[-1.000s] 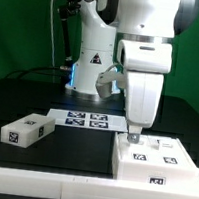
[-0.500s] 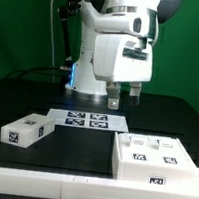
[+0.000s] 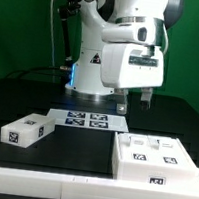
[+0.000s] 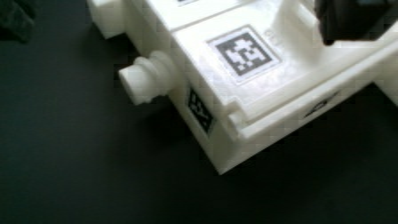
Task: Assemble cabinet
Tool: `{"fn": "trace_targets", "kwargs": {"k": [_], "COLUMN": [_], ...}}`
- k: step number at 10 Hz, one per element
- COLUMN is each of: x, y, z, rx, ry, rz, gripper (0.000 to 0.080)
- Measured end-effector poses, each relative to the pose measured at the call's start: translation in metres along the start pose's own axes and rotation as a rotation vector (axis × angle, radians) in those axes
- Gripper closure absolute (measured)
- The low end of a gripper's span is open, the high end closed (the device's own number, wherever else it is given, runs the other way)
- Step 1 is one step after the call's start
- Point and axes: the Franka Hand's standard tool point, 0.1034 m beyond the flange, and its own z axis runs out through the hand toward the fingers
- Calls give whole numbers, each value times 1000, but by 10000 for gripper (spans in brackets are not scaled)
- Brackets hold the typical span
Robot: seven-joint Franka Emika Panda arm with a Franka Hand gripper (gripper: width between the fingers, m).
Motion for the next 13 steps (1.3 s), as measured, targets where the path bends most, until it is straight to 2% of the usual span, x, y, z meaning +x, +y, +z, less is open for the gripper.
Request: {"fn": "trace_targets", "kwargs": {"k": [1, 2, 3, 5, 8, 10, 13], "x": [1, 7, 7, -4, -1, 7, 14], "y": [1, 0, -9, -18, -16, -26, -32], "z": [-1, -4, -4, 4, 3, 4, 19], "rx": [-3, -24, -23, -7, 1, 12, 16], "ry": [6, 43, 50, 55, 62, 62, 46], "rz": [62, 257, 371, 548, 690, 838, 884], "gripper": [2, 2, 2, 2, 2, 2, 2]}}
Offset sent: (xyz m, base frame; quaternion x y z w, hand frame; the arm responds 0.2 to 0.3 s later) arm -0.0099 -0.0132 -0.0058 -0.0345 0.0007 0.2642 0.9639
